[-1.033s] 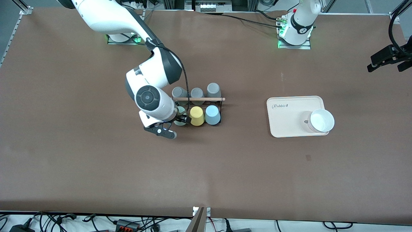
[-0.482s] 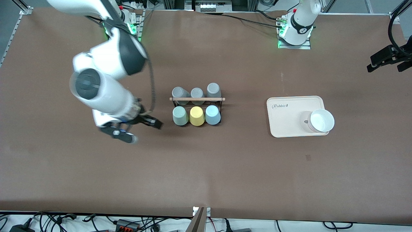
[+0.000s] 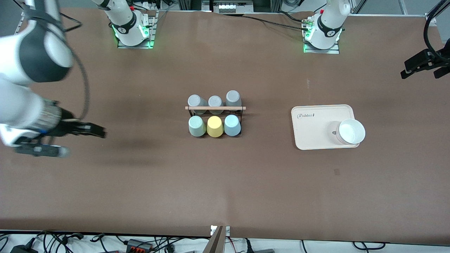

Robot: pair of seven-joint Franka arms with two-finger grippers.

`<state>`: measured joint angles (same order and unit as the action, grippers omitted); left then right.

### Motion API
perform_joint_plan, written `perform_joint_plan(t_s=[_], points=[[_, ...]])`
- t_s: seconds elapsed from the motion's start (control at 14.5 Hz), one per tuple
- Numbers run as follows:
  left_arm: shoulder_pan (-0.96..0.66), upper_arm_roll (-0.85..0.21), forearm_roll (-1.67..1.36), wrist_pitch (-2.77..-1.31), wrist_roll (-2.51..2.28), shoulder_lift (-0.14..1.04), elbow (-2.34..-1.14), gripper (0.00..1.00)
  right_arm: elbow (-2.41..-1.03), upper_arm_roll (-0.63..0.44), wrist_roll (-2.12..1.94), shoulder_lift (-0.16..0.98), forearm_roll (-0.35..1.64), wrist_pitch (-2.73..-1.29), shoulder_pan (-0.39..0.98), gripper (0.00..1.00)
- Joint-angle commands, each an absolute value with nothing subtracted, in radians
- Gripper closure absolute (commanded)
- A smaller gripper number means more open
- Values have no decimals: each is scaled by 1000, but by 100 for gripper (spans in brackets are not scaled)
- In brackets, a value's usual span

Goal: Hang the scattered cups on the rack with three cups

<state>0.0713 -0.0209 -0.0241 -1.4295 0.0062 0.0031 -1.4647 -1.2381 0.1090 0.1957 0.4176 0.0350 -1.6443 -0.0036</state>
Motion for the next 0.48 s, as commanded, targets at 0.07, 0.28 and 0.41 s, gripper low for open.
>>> perform_joint_plan(t_s=[0.07, 0.28, 0.41], points=[[75, -25, -25, -1434, 35, 8, -1456, 0, -1293, 118, 56, 299, 25, -1618, -71, 0], [75, -25, -25, -1433, 37, 6, -1457, 0, -1293, 5, -56, 266, 20, -1617, -43, 0], [75, -25, -25, -1434, 37, 6, -1460, 0, -1301, -28, -71, 249, 18, -1617, -23, 0]])
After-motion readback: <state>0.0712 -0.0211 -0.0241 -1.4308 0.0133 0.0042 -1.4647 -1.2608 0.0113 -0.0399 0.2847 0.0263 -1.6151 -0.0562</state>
